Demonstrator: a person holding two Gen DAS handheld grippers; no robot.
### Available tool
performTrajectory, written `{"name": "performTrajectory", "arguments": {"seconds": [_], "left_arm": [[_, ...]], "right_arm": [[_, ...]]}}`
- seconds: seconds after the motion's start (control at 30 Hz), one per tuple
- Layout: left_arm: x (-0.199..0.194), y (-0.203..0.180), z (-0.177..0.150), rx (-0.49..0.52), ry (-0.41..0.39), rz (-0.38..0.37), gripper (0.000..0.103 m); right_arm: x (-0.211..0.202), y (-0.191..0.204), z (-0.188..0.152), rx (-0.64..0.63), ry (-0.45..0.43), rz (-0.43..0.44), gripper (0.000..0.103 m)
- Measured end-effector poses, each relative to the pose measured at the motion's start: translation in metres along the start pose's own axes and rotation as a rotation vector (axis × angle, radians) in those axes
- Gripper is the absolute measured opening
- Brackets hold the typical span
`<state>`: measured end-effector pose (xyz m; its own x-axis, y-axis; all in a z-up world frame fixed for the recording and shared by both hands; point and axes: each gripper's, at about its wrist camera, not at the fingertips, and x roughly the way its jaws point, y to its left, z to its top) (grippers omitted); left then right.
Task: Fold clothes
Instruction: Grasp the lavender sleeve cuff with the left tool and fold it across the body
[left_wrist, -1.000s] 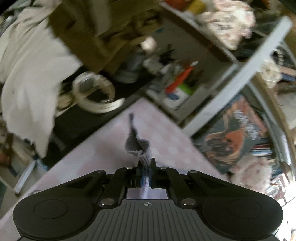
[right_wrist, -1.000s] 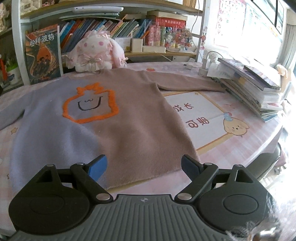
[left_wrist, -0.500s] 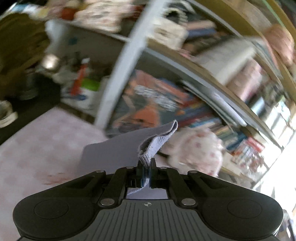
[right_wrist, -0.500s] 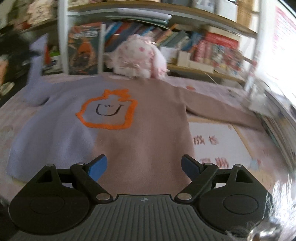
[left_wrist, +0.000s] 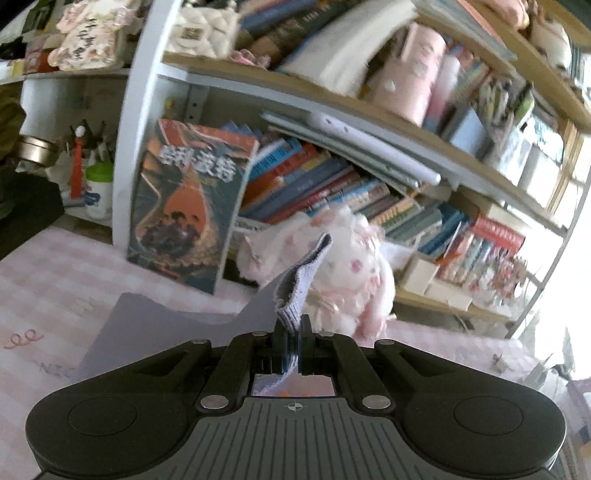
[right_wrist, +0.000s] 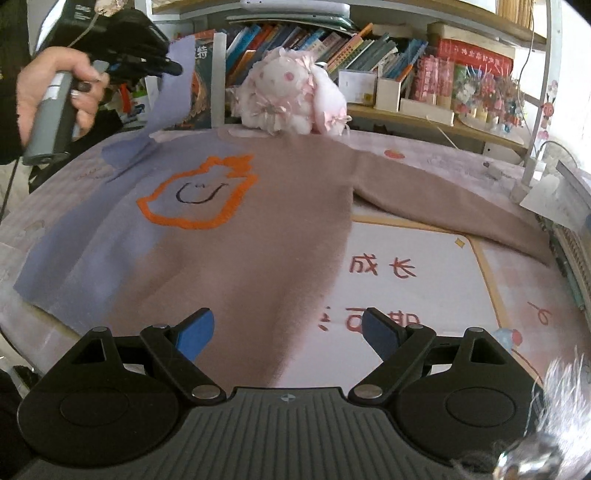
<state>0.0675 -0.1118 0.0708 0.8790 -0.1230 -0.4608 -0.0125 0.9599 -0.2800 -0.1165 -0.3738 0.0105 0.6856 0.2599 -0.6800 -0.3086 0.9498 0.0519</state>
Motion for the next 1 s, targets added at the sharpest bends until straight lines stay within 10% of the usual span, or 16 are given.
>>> {"name": "performTrajectory", "arguments": {"seconds": [0.7,0.87,1.0], "left_arm": [[0.067,-0.062,-0.055,0.151,0.196,0.077,0.006],[0.081,-0.067,-0.065,0.13,0.339,0.024,0.047],[0.04,-0.057,-0.068,0.156,0.257,-0.027,0.052]], "right_arm": [[-0.009,-0.046,-0.013,0.044,0.024,-0.019,0.087],[-0.008,-0.047,-0.013,0.038,0.031,-0.013,0.087],[-0.003,-0.046,-0.011,0.034,0.038,0.015,0.087]]}}
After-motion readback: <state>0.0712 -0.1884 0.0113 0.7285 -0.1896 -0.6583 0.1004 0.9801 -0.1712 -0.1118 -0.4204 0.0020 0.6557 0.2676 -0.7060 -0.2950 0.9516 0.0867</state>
